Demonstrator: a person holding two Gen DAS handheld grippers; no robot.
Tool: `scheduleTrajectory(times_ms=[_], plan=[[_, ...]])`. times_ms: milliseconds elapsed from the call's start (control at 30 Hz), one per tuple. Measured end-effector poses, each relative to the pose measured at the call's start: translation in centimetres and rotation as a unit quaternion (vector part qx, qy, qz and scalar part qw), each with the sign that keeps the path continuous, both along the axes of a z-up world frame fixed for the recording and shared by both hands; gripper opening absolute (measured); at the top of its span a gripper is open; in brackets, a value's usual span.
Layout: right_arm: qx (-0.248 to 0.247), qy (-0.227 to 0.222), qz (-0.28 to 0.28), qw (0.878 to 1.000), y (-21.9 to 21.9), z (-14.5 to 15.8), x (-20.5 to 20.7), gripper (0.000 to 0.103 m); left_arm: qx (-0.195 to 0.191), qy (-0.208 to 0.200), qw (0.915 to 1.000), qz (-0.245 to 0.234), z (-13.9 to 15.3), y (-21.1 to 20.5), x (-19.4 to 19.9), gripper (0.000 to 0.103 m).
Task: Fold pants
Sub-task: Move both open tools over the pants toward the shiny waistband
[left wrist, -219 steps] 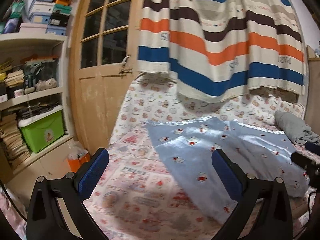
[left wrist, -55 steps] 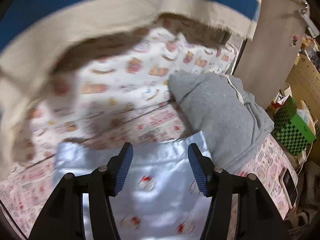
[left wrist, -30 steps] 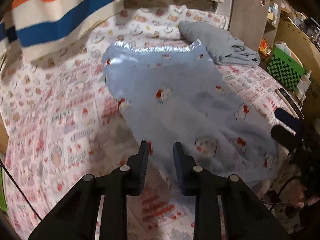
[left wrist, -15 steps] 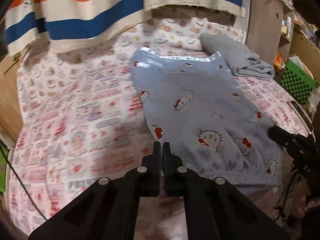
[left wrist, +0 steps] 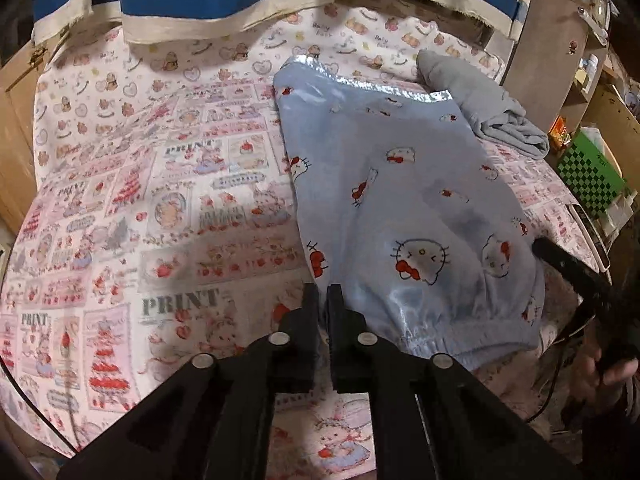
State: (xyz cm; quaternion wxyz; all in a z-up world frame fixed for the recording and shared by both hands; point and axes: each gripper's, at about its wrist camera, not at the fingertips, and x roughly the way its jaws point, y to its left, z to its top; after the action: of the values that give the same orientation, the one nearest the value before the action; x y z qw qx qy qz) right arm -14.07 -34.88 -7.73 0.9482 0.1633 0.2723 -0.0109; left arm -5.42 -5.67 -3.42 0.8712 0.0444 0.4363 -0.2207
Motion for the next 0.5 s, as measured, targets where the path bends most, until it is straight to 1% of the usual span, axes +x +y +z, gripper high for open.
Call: scheduleTrajectory(times_ms=[33, 67, 100, 133, 167, 200, 267, 367, 500], plan=[[0.004, -0.005, -0.01, 1.0, -0.7, 0.3, 0.2, 0.035, -0.003, -0.004, 1.0, 0.0, 0.3, 0.1, 0.1, 0.007], [0.005, -0.01, -0.016, 1.0, -1.2, 0.7, 0.3, 0.041, -0.006, -0.007, 1.0, -0.002, 0.7, 0.1, 0.2, 0.011], [0.005, -0.015, -0.019, 1.0, -1.6, 1.1, 0.5, 0.045, -0.01, -0.012, 0.9999, -0.003, 1.1, 0.2, 0.4, 0.02], [0.001, -0.022, -0.021, 1.0, -2.1, 1.9, 1.0, 0.047, -0.014, -0.019, 0.9997, -0.002, 1.6, 0.3, 0.5, 0.026], [-0.005, -0.026, -0.021, 0.999, -2.2, 2.4, 1.3, 0.052, -0.015, -0.027, 0.9995, 0.001, 2.1, 0.3, 0.8, 0.038], [-0.011, -0.03, -0.021, 0.999, -2.5, 2.9, 1.7, 0.055, -0.015, -0.037, 0.9992, 0.004, 2.5, 0.3, 1.0, 0.044], [-0.02, -0.035, -0.018, 0.999, -2.9, 3.9, 2.7, 0.055, -0.015, -0.052, 0.9985, 0.007, 3.2, 0.3, 1.5, 0.046], [-0.031, -0.03, -0.014, 0.999, -3.7, 4.7, 4.7, 0.055, -0.015, -0.063, 0.9979, 0.007, 3.8, 0.1, 2.7, 0.052], [-0.038, -0.013, -0.001, 0.999, -5.2, 5.8, 8.3, 0.055, -0.001, -0.074, 0.9972, 0.005, 4.4, -0.6, 5.8, 0.055]])
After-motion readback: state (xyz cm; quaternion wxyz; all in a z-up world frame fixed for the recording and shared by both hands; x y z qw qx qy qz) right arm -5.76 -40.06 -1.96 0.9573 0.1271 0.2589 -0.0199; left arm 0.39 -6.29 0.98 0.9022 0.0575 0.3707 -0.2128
